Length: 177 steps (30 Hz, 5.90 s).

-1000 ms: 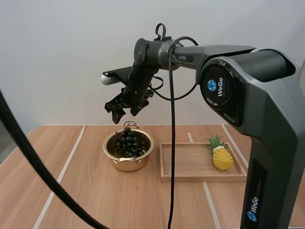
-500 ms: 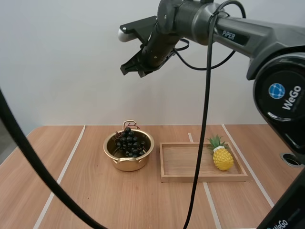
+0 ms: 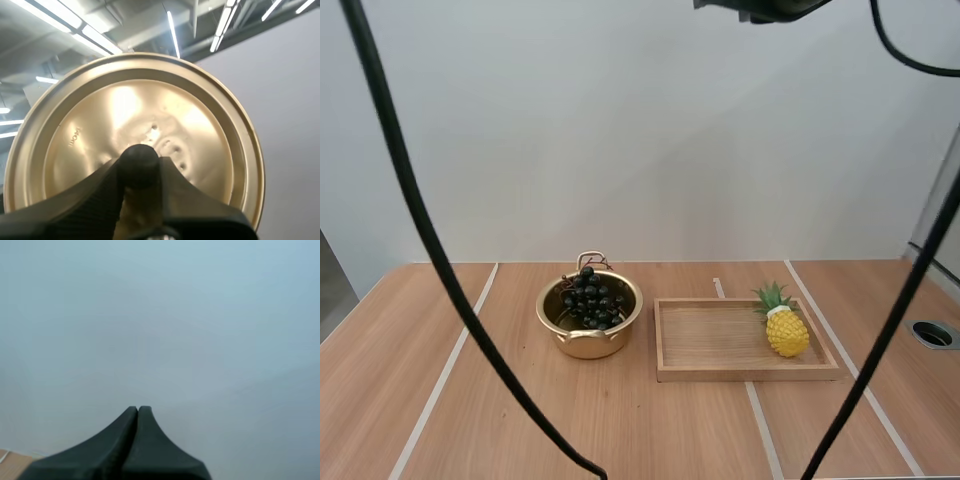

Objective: Open the pot, put the grape inside, and close it

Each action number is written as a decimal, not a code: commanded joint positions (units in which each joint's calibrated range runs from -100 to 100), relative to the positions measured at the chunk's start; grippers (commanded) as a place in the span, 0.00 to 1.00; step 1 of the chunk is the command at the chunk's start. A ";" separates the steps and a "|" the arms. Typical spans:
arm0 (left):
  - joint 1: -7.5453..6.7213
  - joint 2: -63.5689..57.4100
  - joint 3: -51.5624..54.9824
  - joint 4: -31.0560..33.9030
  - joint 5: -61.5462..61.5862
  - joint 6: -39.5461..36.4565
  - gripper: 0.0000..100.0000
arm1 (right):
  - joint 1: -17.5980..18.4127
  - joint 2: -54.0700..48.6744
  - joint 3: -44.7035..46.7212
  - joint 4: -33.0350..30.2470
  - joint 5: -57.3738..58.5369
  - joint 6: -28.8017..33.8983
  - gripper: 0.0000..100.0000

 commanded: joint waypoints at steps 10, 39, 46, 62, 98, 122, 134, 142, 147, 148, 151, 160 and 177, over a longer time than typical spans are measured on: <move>0.09 7.33 13.28 -6.05 4.33 0.40 0.00 | -0.42 -15.77 -0.48 -3.20 -3.34 0.22 0.00; 0.09 21.40 50.36 -25.37 4.18 13.67 0.00 | -0.42 -27.22 -0.48 -17.00 5.60 7.93 0.00; 0.09 25.47 54.65 -30.37 0.45 18.28 0.00 | -0.42 -28.58 -0.48 -17.00 5.94 7.93 0.00; 0.00 34.71 62.88 -34.18 -11.06 25.17 0.00 | -0.42 -28.86 -0.48 -17.00 9.67 7.93 0.00; -4.41 37.90 75.08 -16.50 -29.46 20.21 0.00 | -0.42 -28.86 -0.48 -17.00 11.37 7.93 0.00; -4.41 34.83 75.08 -22.97 -23.36 22.46 0.00 | -0.42 -28.86 -0.48 -17.00 11.38 8.86 0.00; -4.41 34.83 75.08 -22.42 -25.05 23.14 0.00 | -0.42 -28.86 -0.48 -17.00 11.38 8.86 0.00; -4.41 36.31 75.08 -23.71 -24.74 23.88 0.00 | -0.42 -28.86 -0.48 -17.00 11.38 8.86 0.00; -4.41 36.60 75.08 -25.55 -24.04 24.94 0.00 | -0.42 -28.86 -0.48 -17.00 11.38 8.86 0.00; -4.41 36.60 75.08 -25.55 -24.04 25.00 0.00 | -0.42 -28.86 -0.48 -17.00 11.38 8.86 0.00; -4.41 36.60 75.08 -25.55 -23.34 25.45 0.00 | -0.42 -28.86 -0.48 -17.00 11.38 8.86 0.00; -4.41 36.60 75.08 -24.86 -23.03 26.01 0.00 | -0.42 -28.86 -0.48 -17.00 11.38 8.86 0.00; -4.41 36.60 75.08 -24.01 -24.84 21.29 0.33 | -0.42 -28.86 -0.48 -17.00 11.38 8.86 0.00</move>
